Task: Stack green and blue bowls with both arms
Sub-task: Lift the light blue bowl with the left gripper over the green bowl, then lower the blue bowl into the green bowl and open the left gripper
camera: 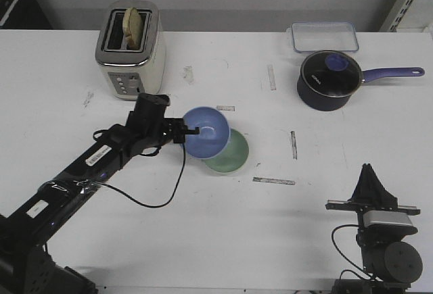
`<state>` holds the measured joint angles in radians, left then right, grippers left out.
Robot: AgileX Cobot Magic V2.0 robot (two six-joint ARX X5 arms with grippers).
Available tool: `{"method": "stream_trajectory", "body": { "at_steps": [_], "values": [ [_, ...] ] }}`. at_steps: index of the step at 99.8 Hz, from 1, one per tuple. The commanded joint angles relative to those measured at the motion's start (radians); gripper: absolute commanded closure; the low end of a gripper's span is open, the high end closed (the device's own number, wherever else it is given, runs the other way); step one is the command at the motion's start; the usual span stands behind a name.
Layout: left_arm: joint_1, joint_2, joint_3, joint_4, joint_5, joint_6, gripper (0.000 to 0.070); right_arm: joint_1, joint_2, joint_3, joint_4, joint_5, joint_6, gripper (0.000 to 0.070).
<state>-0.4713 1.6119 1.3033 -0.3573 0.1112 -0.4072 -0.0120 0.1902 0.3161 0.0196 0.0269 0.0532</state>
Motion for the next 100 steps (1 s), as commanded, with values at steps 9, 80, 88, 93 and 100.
{"method": "stream_trajectory", "body": {
  "at_steps": [9,80,88,93,100],
  "values": [
    [-0.053,0.039,0.019,0.043,0.005,-0.006,0.0699,0.0,-0.002,0.0,0.01,0.0,0.01,0.0688],
    [-0.129,0.071,0.019,0.082,0.005,0.002,0.0697,0.0,-0.002,0.0,0.01,0.0,0.01,0.0688],
    [-0.131,0.076,0.019,0.081,0.005,0.002,0.0696,0.0,-0.002,0.0,0.01,0.0,0.01,0.0688],
    [-0.131,0.077,0.019,0.082,0.005,0.002,0.069,0.0,-0.002,0.0,0.01,-0.001,0.01,0.0688],
    [-0.131,0.077,0.019,0.083,0.004,0.002,0.0623,0.0,-0.002,0.0,0.01,0.0,0.01,0.0688]
  ]
}}
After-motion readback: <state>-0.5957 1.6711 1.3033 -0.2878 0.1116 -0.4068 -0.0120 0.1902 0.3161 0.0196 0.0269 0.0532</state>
